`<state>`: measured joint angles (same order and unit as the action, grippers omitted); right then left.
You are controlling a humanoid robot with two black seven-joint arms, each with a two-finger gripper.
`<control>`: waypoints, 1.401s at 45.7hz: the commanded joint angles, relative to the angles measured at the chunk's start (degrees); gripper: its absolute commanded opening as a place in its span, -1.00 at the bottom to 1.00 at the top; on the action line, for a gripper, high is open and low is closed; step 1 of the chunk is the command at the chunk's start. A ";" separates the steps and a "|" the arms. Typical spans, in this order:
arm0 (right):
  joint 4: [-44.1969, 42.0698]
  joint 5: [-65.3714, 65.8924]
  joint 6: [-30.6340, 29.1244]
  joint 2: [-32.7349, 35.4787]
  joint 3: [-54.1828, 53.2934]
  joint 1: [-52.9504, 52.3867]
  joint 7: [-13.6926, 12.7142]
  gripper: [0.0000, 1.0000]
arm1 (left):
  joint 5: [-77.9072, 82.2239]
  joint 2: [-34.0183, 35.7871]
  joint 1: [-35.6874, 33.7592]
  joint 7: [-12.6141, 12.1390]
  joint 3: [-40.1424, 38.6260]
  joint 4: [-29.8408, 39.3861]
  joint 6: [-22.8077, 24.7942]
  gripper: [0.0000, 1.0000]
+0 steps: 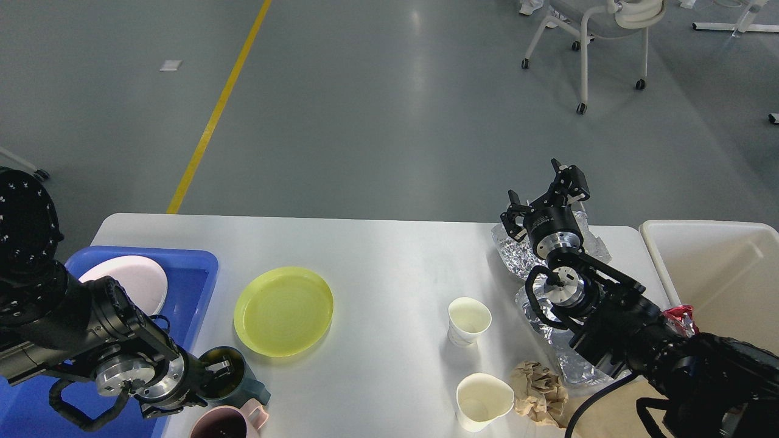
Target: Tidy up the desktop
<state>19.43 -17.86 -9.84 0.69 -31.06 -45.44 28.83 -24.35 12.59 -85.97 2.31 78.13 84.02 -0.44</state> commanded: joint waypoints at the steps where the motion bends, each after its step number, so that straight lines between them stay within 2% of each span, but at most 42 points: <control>1: 0.00 0.02 0.00 0.01 0.03 0.00 0.00 1.00 | 0.01 -0.02 0.01 -0.11 0.00 0.00 0.00 -0.76; 7: 0.00 0.02 0.00 -0.07 0.03 0.00 0.00 1.00 | 0.01 -0.28 0.10 -0.28 0.09 0.00 -0.52 -0.86; 12: 0.00 0.02 0.00 0.01 0.03 0.00 0.00 1.00 | 0.09 -0.37 0.36 -2.12 0.00 0.00 -1.49 -0.98; 16: 0.00 0.02 0.00 0.01 0.03 0.00 0.00 1.00 | 0.09 -0.46 0.45 -3.62 0.00 0.00 -2.19 -1.00; 35: 0.00 0.02 0.00 0.01 0.03 0.00 0.00 1.00 | 0.09 0.24 0.01 -3.80 0.00 0.09 -2.28 -1.00; 44: 0.00 0.02 0.00 0.01 0.03 0.00 0.00 1.00 | 0.27 2.87 -1.83 -4.06 0.09 0.79 -1.67 -1.00; 50: 0.00 0.02 0.00 0.01 0.03 0.00 0.00 1.00 | 0.36 5.86 -4.29 -6.17 0.35 1.67 1.40 -1.00; 60: 0.00 0.02 0.00 0.01 0.03 0.00 0.00 1.00 | 0.53 11.75 -10.79 -12.06 2.20 4.92 12.21 -1.00; 64: 0.00 0.02 0.00 0.01 0.03 0.00 0.00 1.00 | 0.71 13.86 -13.69 -12.50 3.87 5.63 15.46 -1.00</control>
<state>19.43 -17.84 -9.84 0.69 -31.03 -45.44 28.83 -23.80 23.78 -96.18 -9.15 80.18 88.55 10.78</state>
